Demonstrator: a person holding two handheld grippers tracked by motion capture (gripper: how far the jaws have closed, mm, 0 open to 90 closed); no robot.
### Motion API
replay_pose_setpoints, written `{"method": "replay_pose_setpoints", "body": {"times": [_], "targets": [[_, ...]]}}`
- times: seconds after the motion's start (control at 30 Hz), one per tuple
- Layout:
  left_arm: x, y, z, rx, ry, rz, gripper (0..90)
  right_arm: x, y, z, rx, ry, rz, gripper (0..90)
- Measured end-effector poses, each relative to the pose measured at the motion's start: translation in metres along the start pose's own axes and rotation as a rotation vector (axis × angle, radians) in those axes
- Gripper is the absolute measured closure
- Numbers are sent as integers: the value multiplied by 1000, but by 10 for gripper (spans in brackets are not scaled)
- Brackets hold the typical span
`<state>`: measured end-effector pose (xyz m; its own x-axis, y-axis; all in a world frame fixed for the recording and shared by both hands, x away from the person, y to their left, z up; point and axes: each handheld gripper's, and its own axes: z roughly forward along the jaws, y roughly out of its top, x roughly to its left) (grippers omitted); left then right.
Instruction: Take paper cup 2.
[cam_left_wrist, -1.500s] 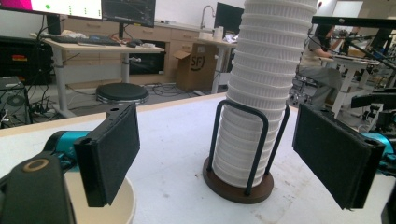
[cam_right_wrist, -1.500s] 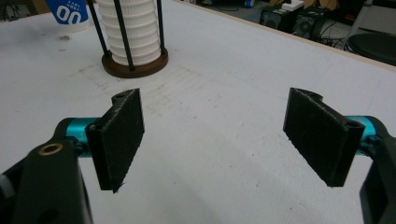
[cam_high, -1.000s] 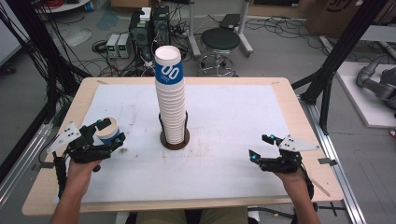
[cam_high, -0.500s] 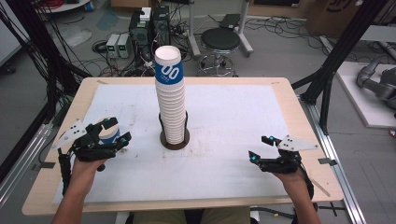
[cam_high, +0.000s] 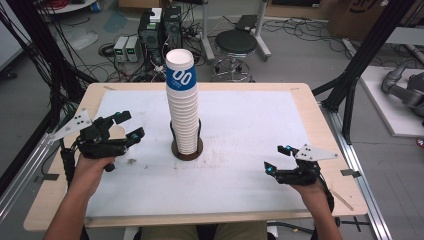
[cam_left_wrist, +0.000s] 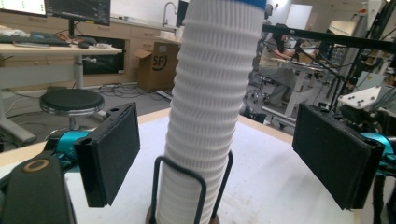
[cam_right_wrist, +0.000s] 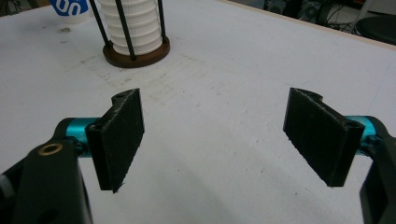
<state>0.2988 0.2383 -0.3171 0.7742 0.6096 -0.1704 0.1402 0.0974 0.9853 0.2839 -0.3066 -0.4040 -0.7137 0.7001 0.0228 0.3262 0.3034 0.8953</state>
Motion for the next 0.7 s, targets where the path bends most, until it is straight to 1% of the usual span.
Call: {"method": "replay_pose_setpoints", "body": {"times": [0.2,0.33,0.37,0.53,0.7], "targets": [[-2,21,9,-5,-25,8,150,0,-1,-1,7,2,3,208],[-2,33,15,3,-36,24,150,0,-1,-1,6,6,9,208],[-3,37,17,6,-37,27,150,0,-1,-1,2,4,3,208],[-7,54,26,11,-61,44,150,0,-1,-1,4,9,8,208],[-8,67,33,13,-73,43,150,0,-1,-1,4,11,7,208]]}}
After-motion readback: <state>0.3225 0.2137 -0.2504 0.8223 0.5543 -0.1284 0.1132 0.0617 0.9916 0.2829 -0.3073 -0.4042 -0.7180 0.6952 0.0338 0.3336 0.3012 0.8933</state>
